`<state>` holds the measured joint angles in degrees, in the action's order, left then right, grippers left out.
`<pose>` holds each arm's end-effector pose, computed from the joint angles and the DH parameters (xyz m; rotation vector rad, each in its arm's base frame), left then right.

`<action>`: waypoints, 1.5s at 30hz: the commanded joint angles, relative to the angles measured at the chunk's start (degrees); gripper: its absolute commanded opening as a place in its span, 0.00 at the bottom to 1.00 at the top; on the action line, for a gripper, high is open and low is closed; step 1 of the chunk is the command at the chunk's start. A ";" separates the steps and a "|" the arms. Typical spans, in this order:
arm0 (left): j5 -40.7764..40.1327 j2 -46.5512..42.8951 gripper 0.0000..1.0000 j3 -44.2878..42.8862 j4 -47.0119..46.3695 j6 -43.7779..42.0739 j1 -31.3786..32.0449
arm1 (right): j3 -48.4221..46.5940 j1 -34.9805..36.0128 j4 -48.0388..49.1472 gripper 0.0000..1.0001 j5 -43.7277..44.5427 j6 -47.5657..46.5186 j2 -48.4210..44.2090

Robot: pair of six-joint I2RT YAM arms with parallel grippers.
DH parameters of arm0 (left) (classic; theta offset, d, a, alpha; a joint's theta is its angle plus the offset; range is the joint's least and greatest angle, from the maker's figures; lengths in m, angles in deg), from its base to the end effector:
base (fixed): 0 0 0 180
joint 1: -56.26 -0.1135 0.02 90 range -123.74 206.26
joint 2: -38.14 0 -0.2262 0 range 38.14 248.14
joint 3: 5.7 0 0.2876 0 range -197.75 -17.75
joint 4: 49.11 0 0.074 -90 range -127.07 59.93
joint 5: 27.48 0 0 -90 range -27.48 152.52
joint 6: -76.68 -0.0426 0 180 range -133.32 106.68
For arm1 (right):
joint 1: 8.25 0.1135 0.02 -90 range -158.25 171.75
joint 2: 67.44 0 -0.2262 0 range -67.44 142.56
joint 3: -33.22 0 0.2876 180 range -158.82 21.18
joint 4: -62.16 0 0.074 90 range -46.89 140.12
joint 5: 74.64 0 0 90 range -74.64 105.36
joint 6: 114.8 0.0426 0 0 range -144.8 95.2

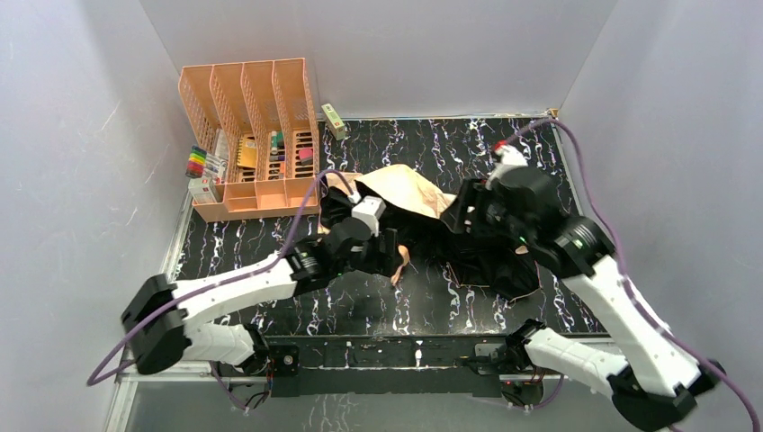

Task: Put away the umbrella

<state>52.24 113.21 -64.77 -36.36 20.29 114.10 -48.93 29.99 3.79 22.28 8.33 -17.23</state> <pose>0.1873 -0.2836 0.1970 0.3407 2.1348 -0.7794 0.1787 0.1343 0.3877 -0.0150 2.0928 0.6533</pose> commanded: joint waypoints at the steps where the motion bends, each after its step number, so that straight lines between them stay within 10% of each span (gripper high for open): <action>1: -0.97 -9.31 0.73 -1.93 11.45 -2.37 -0.28 | -5.07 -0.19 -2.14 0.71 1.65 -8.84 8.83; 7: -6.47 -10.99 0.75 -12.77 20.79 -7.50 -2.01 | -8.87 -0.74 -2.93 0.69 5.58 -12.91 17.79; 19: 10.24 12.93 0.74 -36.80 17.83 -21.05 -19.86 | -3.75 -7.82 4.16 0.61 4.85 -15.26 23.48; 36: 24.88 29.83 0.63 -28.62 7.27 -21.77 -22.07 | 14.32 -12.05 21.08 0.58 -9.72 -13.81 33.17; 45: 23.90 26.80 0.66 -27.68 7.75 -21.36 -22.07 | 8.25 -12.05 16.94 0.66 -29.07 -15.91 21.24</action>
<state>75.28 143.70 -91.35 -28.95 -1.28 92.00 -33.84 18.05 21.03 6.56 -6.01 12.32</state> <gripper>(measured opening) 0.638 0.640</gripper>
